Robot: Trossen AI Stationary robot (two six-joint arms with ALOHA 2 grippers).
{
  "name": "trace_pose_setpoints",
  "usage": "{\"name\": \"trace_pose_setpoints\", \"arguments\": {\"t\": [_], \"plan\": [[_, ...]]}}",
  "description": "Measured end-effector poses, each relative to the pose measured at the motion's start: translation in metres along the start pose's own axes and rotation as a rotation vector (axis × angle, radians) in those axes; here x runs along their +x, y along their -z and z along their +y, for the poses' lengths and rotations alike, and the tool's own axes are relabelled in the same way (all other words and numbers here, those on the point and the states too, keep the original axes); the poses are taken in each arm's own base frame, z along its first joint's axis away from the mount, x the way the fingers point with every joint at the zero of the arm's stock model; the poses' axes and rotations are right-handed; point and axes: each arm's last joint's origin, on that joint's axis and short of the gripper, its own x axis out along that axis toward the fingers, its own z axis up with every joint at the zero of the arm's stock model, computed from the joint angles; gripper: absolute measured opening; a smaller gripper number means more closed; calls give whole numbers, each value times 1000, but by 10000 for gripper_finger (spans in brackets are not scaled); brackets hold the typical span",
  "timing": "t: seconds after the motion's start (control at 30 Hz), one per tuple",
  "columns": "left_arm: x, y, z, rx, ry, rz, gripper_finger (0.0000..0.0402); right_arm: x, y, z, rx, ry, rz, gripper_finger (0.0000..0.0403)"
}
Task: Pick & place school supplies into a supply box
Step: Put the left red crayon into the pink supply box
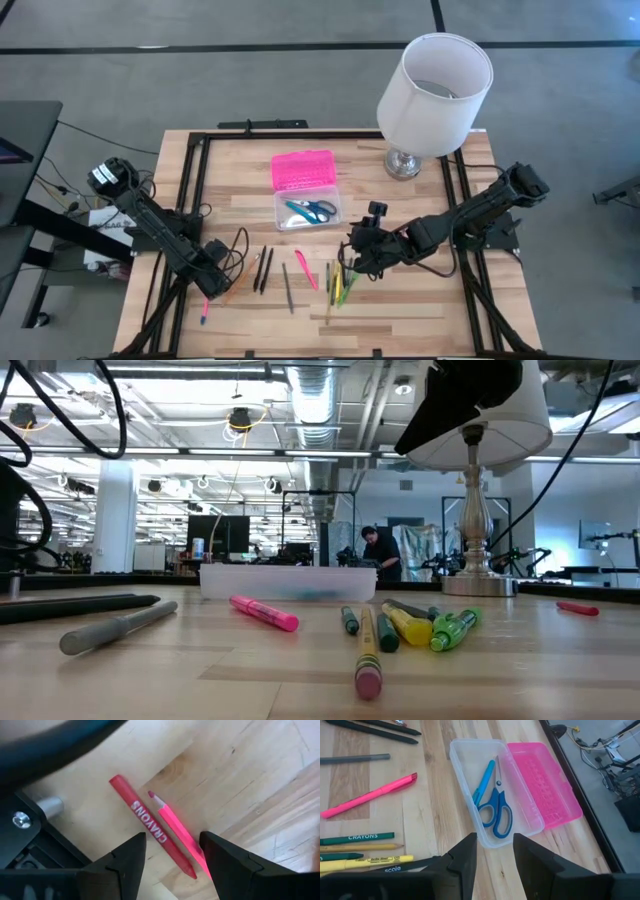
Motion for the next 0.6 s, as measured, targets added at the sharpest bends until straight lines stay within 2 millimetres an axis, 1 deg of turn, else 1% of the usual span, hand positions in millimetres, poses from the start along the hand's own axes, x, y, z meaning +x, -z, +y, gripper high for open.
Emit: {"name": "trace_pose_setpoints", "arguments": {"t": [0.2,0.47,0.6], "plan": [[-1,-4,-1,37,6,-6,196,0,0,0,0,0,0,122],[-1,-15,-2,124,13,6,196,0,0,0,0,1,0,122],[-1,-20,-6,171,47,-8,196,0,0,0,-1,1,0,122]]}}
